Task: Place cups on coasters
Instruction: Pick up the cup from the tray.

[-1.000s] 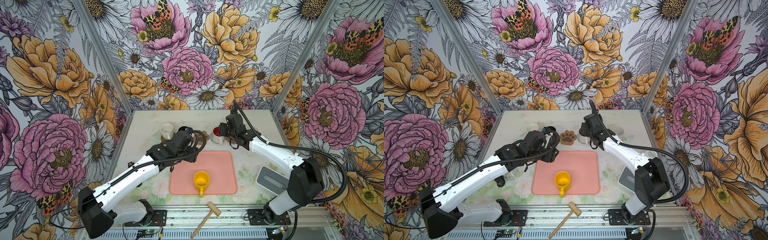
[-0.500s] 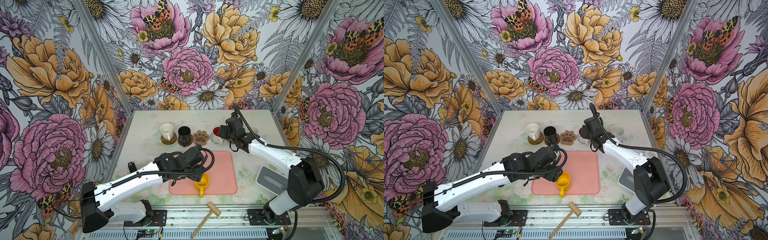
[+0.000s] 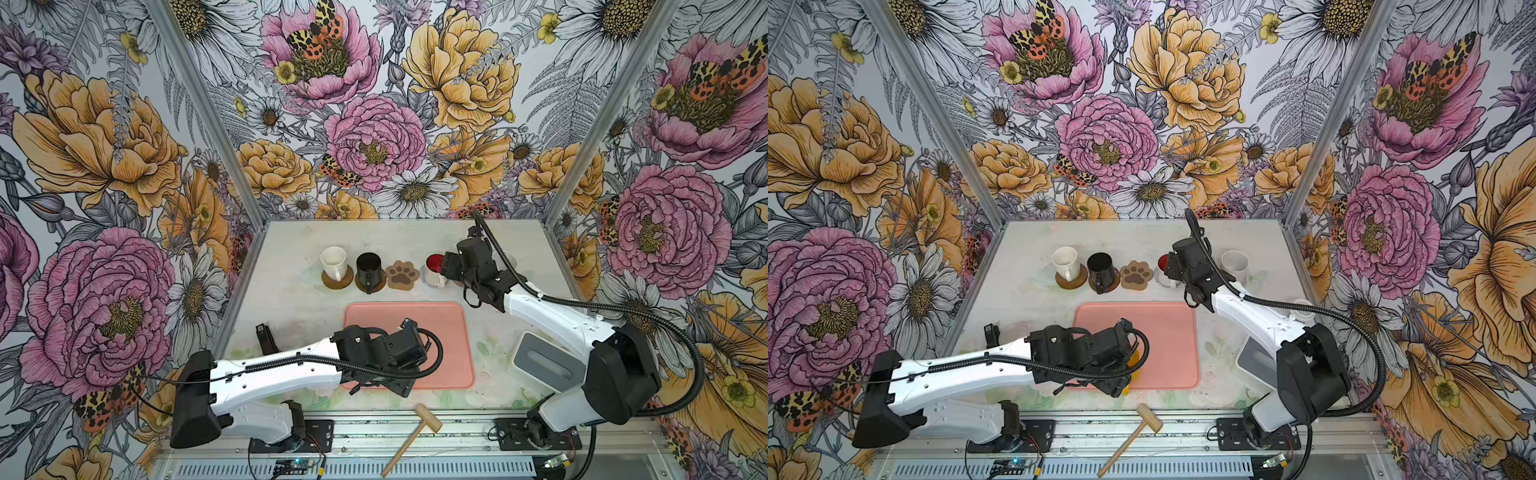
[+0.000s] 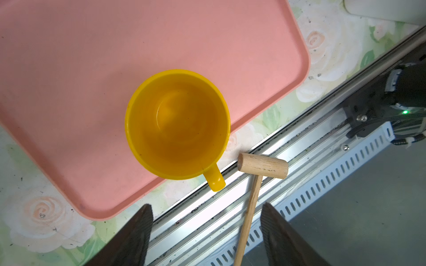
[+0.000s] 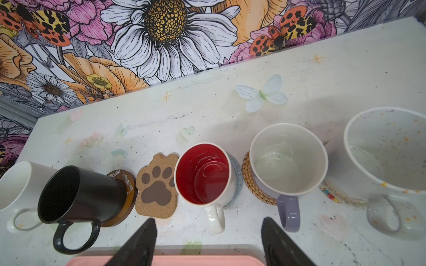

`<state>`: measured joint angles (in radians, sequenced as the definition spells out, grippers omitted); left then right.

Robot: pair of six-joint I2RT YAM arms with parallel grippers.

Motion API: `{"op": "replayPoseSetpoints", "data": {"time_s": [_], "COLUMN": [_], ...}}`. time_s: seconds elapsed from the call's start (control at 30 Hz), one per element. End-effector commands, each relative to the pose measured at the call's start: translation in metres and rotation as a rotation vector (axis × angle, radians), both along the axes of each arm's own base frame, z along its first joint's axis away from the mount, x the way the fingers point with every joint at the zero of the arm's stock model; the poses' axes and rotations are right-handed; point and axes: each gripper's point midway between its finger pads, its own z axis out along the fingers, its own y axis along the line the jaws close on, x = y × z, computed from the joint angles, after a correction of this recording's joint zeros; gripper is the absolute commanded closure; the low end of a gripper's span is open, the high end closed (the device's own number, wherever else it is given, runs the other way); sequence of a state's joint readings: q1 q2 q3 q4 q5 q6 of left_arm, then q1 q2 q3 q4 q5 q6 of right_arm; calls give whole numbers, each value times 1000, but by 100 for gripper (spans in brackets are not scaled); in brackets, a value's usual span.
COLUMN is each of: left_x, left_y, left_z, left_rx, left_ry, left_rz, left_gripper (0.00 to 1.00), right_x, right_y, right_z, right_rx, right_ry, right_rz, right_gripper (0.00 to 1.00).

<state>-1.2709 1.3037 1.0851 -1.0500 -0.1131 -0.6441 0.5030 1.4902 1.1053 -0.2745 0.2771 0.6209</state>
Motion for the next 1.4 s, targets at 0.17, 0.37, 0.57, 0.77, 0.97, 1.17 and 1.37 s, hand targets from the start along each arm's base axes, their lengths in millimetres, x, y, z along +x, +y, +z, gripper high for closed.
{"op": "replayPoseSetpoints", "data": {"time_s": [0.17,0.37,0.57,0.77,0.97,1.17,1.37], "left_x": [-12,-9,-1,9,12,14,19], "left_y": [-5,-8,-11,-3,-2,-2,7], "left_z": [-23,-34,-45,-52,-57,-63,-68], "left_rx": [65,100,97,94,106,128,148], "left_ry": [69,90,116,135,146,148,149], "left_rz": [32,66,119,184,201,203,236], "left_gripper": [24,23,26,31,34,38,51], "right_x": [0,2,6,8,11,12,13], "right_y": [-14,-11,-9,-5,-4,-4,-4], "right_z": [9,5,1,-2,-7,-10,-12], "right_rx": [19,28,29,33,35,36,36], "right_ry": [-38,-24,-14,-4,7,18,22], "right_rz": [-42,-28,-25,-9,-3,-2,-1], "right_gripper": [26,26,26,26,26,26,26]}}
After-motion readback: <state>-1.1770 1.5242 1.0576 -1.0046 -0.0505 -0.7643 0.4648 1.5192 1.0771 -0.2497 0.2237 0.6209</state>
